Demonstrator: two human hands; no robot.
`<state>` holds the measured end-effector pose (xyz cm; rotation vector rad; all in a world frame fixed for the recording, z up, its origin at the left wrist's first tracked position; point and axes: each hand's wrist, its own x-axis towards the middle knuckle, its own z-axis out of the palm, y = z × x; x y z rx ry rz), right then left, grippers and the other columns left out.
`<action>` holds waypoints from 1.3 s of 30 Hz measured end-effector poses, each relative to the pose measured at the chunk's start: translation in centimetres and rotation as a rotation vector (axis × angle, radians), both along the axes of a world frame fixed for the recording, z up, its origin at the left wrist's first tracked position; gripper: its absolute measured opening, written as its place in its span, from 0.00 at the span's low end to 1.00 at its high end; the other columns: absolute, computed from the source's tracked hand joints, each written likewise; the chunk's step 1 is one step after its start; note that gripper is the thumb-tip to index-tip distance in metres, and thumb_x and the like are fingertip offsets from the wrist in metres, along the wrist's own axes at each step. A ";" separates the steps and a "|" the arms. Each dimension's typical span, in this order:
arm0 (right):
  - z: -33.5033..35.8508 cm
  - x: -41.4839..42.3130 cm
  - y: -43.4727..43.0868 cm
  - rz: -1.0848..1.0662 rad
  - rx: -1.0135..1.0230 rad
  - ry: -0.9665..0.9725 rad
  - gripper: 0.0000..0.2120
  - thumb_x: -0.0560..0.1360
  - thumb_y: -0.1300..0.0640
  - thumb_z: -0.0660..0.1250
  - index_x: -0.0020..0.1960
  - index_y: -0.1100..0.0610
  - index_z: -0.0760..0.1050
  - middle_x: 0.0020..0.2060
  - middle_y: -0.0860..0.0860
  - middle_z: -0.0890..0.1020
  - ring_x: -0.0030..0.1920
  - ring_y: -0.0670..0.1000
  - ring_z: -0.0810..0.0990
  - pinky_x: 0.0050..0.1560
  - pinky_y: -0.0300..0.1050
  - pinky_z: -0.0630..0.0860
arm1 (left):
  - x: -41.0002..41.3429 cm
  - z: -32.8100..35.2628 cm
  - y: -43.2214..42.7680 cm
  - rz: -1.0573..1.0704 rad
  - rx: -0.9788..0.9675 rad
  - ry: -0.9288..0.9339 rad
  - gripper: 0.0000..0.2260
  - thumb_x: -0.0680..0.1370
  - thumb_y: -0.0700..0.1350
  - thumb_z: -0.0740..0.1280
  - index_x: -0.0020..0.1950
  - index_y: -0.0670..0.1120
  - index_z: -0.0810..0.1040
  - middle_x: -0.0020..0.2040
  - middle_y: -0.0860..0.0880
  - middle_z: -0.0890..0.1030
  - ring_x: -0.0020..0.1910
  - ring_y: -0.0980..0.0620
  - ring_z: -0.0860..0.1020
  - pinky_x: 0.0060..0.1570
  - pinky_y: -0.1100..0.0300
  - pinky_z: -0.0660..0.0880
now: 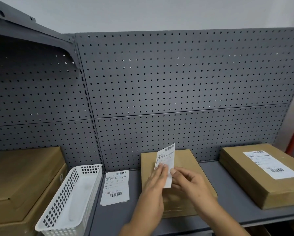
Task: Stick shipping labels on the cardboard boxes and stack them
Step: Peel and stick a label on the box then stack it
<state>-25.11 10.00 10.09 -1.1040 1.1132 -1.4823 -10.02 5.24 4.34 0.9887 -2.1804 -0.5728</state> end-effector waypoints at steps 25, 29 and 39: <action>-1.5 -0.8 0.3 0.183 -0.104 -0.075 0.23 0.77 0.66 0.68 0.72 0.58 0.73 0.67 0.55 0.81 0.69 0.55 0.78 0.68 0.48 0.76 | 2.3 4.5 2.2 -0.198 0.168 0.033 0.25 0.88 0.52 0.51 0.84 0.57 0.46 0.83 0.68 0.44 0.81 0.68 0.42 0.83 0.57 0.46; -1.5 -0.5 0.5 0.209 -0.107 -0.114 0.26 0.77 0.67 0.68 0.73 0.58 0.71 0.68 0.54 0.80 0.70 0.55 0.77 0.69 0.49 0.76 | 1.9 4.1 2.1 -0.189 0.215 0.109 0.25 0.88 0.50 0.53 0.84 0.58 0.49 0.83 0.68 0.46 0.81 0.68 0.45 0.82 0.58 0.47; -2.2 0.0 1.1 0.091 -0.149 -0.025 0.26 0.73 0.67 0.73 0.70 0.57 0.75 0.64 0.54 0.83 0.64 0.55 0.81 0.63 0.46 0.79 | 1.1 4.3 2.4 -0.172 0.428 0.313 0.24 0.85 0.57 0.54 0.82 0.62 0.57 0.81 0.66 0.57 0.79 0.71 0.54 0.82 0.61 0.52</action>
